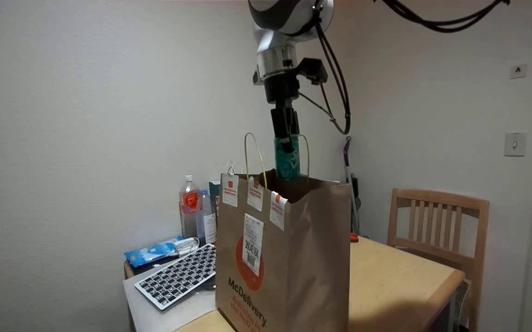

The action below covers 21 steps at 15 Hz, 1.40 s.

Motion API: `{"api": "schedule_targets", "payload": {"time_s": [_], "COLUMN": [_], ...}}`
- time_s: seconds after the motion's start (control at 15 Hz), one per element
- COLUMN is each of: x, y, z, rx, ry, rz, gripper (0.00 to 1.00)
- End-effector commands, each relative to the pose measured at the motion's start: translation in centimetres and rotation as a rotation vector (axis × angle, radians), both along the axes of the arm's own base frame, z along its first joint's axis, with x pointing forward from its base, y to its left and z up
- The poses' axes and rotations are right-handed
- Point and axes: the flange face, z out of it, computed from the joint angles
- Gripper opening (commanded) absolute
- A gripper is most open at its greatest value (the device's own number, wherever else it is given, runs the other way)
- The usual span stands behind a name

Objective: Pick up the can and put it in the paper bag

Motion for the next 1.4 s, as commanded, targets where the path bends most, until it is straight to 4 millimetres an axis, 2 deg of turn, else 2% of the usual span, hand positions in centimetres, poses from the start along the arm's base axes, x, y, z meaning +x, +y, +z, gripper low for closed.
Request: {"api": "schedule_targets", "payload": {"time_s": [0.0,0.6,1.2,1.27,1.33], "x": [0.5,3.7,4.7,4.7,4.8], "y": [0.7,1.2,0.3,0.3,0.2], "z": [-1.3,-7.7,-10.6,-10.8,-10.9], "rx": [-0.017,-0.012,-0.029,-0.034,-0.039], "ry": [-0.001,0.005,0.029,0.031,0.032], "rz": [-0.001,-0.013,-0.041,-0.039,-0.046], "gripper": [0.27,0.27,0.27,0.69,0.78]}}
